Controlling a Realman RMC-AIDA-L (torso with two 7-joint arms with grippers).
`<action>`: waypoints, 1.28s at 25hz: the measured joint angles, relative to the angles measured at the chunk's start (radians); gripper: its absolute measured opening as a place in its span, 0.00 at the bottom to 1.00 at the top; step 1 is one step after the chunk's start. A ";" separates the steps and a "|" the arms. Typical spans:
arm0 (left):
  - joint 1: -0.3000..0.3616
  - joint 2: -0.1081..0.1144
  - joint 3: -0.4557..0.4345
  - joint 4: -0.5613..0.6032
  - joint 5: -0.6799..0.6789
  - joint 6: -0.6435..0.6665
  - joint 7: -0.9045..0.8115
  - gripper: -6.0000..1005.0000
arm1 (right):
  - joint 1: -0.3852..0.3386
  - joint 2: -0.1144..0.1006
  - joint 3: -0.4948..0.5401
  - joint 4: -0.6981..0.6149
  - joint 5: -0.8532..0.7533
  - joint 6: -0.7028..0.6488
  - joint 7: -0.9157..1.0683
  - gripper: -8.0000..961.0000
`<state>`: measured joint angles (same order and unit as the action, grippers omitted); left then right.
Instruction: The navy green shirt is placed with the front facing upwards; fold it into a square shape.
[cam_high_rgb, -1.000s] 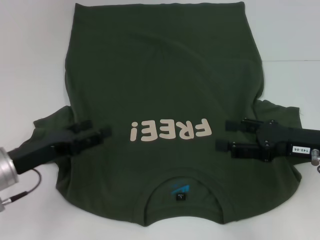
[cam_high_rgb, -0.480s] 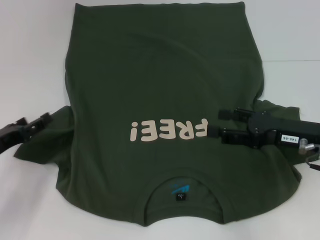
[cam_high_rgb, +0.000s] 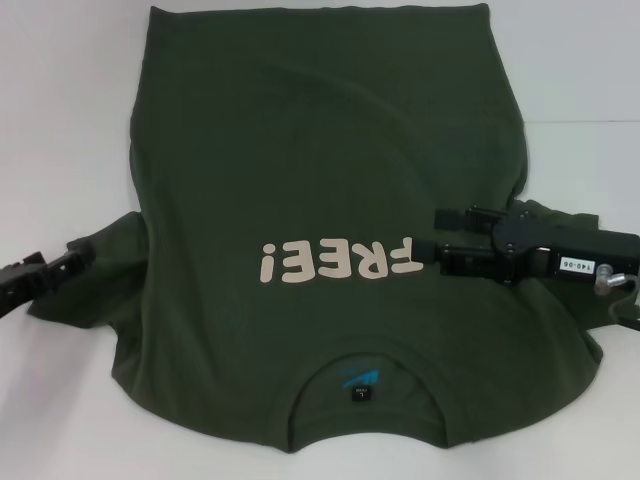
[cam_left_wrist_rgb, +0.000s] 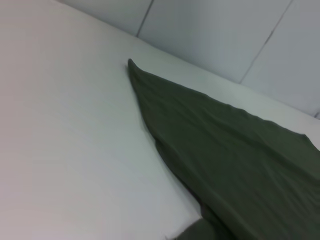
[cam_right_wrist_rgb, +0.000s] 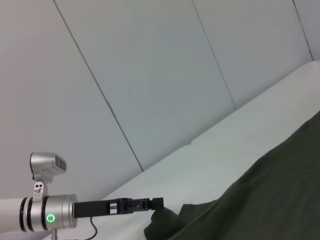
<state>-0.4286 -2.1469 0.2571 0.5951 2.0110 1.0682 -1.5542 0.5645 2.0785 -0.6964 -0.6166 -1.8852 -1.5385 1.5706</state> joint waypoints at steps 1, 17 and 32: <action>0.002 0.000 0.007 0.000 0.000 0.002 -0.001 0.83 | 0.000 -0.001 0.000 0.000 0.000 0.000 0.000 0.93; 0.002 -0.005 0.051 0.005 0.004 -0.025 -0.011 0.78 | 0.003 -0.005 0.004 -0.003 0.003 0.002 0.000 0.93; -0.003 -0.002 0.057 0.008 0.008 -0.033 -0.026 0.39 | -0.001 -0.004 0.013 -0.002 0.003 0.001 -0.006 0.92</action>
<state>-0.4313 -2.1491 0.3139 0.6029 2.0188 1.0353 -1.5803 0.5632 2.0748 -0.6835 -0.6190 -1.8820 -1.5371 1.5643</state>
